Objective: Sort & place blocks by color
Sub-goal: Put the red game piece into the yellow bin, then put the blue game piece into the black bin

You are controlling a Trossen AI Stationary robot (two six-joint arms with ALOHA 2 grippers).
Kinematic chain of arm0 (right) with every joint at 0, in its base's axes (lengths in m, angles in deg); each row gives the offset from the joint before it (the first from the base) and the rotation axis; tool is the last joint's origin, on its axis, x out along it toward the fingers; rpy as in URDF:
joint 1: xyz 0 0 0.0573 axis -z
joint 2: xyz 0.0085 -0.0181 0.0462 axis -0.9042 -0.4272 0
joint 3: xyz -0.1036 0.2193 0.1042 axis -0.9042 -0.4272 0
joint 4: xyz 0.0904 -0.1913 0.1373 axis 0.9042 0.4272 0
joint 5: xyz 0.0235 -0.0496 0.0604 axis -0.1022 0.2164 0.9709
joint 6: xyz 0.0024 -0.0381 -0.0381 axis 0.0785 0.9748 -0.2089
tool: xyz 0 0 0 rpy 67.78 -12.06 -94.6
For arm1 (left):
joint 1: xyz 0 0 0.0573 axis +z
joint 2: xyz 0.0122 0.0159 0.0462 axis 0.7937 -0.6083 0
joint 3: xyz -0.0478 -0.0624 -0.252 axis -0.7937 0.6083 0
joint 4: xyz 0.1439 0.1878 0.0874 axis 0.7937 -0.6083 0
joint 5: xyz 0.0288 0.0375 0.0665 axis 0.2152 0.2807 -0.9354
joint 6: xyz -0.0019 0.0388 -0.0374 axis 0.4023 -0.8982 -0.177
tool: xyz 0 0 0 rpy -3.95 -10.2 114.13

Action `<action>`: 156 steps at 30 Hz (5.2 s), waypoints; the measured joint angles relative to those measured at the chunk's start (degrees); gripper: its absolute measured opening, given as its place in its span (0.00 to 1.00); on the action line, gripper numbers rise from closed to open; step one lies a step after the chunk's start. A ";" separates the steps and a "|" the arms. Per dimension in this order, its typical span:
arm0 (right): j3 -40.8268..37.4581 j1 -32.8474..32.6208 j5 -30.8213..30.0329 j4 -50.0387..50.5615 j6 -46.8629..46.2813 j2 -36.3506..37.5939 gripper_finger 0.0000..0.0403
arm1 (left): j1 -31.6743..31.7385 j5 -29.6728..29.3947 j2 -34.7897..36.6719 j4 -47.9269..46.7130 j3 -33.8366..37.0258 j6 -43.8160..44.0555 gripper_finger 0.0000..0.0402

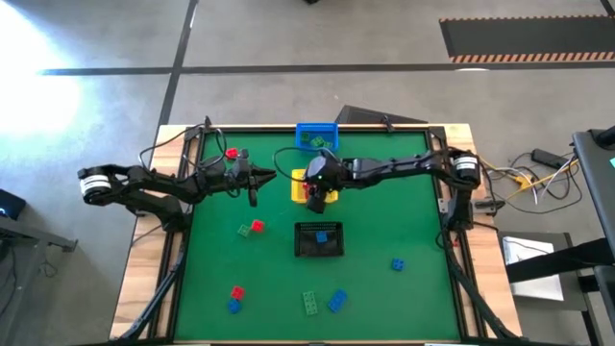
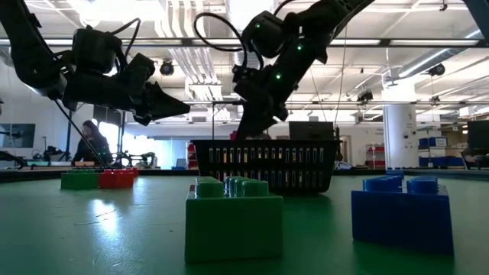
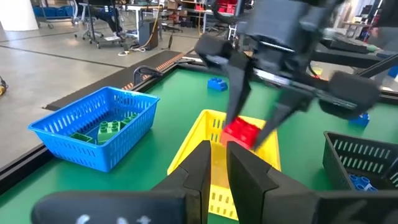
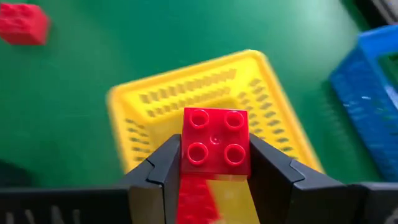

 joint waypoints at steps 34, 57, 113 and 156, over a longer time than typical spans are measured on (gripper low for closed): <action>-0.37 4.11 -1.01 5.58 0.45 -1.37 0.44 | -0.04 0.07 0.00 0.02 0.00 0.02 0.08; -9.02 1.67 0.45 7.01 5.45 11.45 0.05 | 0.00 0.06 -0.54 -1.55 0.00 0.03 0.08; -69.16 1.73 1.98 -67.59 1.97 41.42 0.03 | -13.16 -0.02 2.86 -25.65 -10.33 -2.05 0.08; -69.20 1.68 1.98 -63.06 1.44 41.40 0.03 | -55.83 -15.56 4.59 -89.58 -35.10 20.92 0.30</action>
